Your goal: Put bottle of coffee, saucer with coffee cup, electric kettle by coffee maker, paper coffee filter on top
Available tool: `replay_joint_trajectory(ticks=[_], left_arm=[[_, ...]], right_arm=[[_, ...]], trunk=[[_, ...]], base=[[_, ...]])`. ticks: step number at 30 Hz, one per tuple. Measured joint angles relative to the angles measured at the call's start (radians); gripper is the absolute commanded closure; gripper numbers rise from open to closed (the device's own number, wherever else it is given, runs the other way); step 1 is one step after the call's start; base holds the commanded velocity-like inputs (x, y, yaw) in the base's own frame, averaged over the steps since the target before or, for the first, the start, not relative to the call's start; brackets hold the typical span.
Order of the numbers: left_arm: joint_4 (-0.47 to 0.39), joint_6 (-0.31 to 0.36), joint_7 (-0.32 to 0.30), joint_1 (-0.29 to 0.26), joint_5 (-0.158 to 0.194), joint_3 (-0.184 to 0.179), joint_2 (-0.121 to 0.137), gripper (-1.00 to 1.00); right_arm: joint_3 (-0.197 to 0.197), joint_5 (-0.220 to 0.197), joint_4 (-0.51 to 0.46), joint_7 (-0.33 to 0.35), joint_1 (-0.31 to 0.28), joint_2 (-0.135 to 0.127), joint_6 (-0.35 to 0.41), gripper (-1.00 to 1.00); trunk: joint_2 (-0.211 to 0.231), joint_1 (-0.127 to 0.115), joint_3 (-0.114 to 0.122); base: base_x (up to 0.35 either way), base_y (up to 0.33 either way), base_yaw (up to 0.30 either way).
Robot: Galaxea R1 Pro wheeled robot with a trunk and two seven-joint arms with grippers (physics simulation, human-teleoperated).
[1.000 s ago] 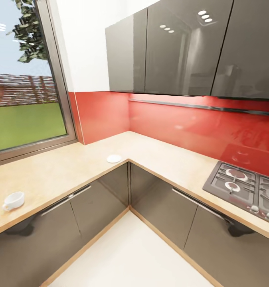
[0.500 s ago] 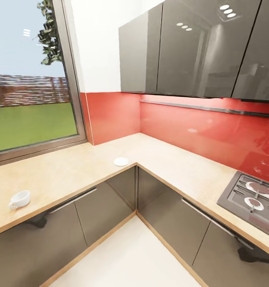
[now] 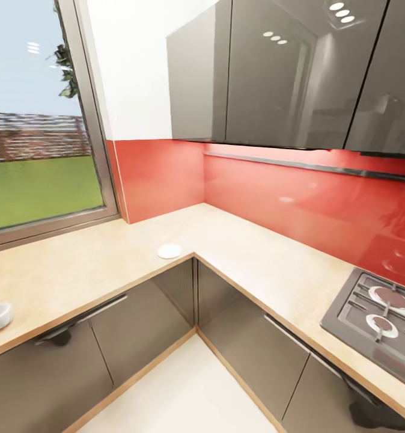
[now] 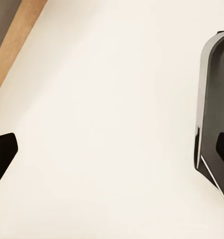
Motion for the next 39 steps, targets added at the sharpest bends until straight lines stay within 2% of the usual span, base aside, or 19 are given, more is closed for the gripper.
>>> replay_joint_trajectory(ticks=[4,39], left_arm=[[0.000,0.000,0.000,0.000,0.001,0.004,0.001,-1.00],[0.000,-0.001,0.000,0.001,0.001,0.004,-0.001,-1.00]], right_arm=[[-0.001,-0.001,0.000,-0.001,0.000,0.002,0.000,-1.00],[0.002,0.000,0.000,-0.001,0.000,0.004,0.000,-1.00]], trunk=[[0.000,0.000,0.000],[0.000,0.000,0.034]], base=[[0.058,-0.033,0.050],[0.000,0.000,0.221]])
